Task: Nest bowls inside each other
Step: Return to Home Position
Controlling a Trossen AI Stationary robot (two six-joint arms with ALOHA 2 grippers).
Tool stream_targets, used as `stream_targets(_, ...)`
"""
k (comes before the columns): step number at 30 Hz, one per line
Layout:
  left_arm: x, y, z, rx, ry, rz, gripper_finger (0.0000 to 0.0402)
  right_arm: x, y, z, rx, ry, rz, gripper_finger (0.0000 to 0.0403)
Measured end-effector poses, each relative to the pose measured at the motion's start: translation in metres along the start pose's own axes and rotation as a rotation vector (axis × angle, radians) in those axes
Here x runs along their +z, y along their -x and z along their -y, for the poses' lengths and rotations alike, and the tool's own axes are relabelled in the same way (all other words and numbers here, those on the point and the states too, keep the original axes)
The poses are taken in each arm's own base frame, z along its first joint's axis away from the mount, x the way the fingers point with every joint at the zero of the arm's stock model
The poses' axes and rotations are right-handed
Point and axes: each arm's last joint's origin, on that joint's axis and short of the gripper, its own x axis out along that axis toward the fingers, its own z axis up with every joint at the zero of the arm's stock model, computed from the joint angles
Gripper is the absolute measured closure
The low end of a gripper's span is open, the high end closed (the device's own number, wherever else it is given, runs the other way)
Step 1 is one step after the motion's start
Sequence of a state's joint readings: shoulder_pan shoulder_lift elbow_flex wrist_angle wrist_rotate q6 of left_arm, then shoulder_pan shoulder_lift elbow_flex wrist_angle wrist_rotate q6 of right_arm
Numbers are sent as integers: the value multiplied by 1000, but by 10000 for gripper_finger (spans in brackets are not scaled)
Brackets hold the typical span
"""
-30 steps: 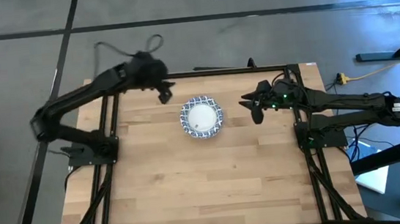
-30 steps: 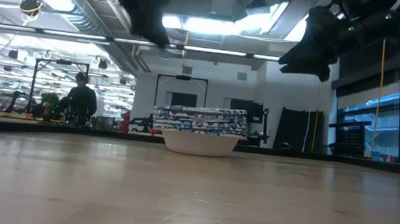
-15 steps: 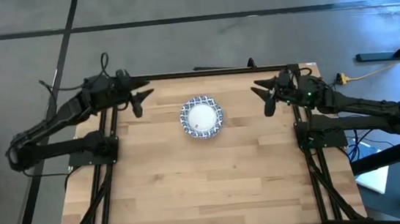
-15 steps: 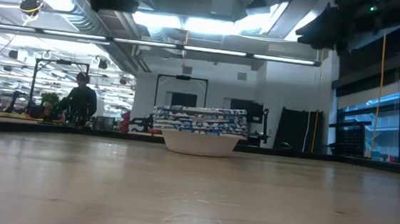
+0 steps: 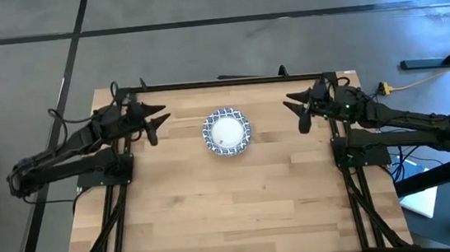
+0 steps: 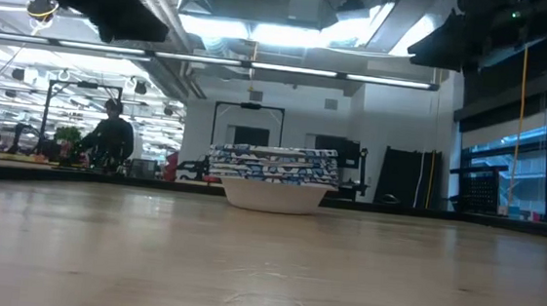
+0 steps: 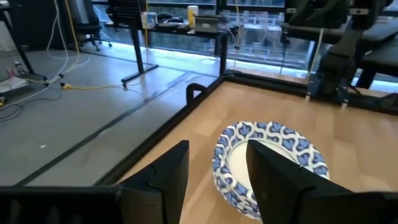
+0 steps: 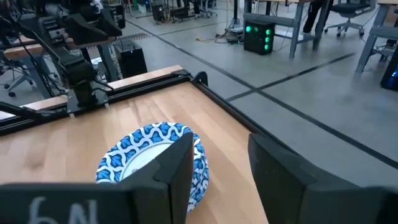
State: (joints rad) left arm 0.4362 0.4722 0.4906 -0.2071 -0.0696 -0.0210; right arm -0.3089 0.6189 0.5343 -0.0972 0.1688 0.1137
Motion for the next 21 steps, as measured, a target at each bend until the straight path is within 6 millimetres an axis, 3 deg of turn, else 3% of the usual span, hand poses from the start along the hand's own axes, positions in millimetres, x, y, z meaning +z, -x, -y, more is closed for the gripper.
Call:
stream_targets(4,-8,7,1,-13,24,28,247,-6,3,1,3,-8,-2,249)
stream_targets(15,-42,12,-1,8,33,20,247,-66,14,9,34,-150,113,249)
stream_targets(21,-65,9,-1,28,73,-15,247,-87,17,13,38,-189,122,249)
